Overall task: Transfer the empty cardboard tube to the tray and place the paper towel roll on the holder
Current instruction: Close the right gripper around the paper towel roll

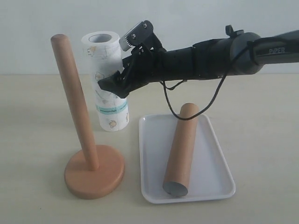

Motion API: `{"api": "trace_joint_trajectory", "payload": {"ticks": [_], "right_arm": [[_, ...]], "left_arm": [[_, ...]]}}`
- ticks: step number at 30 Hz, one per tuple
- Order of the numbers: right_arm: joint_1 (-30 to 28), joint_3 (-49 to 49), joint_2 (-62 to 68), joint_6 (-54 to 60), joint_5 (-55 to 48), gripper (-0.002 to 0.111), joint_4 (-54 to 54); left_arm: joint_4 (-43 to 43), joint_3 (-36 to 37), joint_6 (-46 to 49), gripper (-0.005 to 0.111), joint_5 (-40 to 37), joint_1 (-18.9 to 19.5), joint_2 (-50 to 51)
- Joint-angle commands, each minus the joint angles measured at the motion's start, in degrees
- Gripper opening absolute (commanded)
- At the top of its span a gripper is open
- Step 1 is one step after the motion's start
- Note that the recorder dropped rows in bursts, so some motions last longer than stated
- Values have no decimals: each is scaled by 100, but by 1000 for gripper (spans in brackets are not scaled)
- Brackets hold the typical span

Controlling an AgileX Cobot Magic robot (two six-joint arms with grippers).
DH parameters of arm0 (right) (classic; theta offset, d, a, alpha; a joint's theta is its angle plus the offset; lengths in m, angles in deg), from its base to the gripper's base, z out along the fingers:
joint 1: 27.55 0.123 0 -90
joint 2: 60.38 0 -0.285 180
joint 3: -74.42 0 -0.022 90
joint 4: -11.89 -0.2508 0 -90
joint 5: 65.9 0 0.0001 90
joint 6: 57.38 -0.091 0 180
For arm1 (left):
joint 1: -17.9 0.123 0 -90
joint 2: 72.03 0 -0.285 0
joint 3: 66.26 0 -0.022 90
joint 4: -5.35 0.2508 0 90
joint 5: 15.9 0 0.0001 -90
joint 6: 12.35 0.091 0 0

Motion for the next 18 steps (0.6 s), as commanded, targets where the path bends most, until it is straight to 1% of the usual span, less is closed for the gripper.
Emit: {"api": "trace_joint_trajectory", "payload": {"ticks": [1, 18], "right_arm": [[0, 219, 140, -22, -48, 89, -24], [0, 858, 689, -260, -19, 89, -24]], "left_arm": [[19, 21, -2, 4, -8, 13, -16], [19, 21, -2, 4, -8, 13, -16]]}}
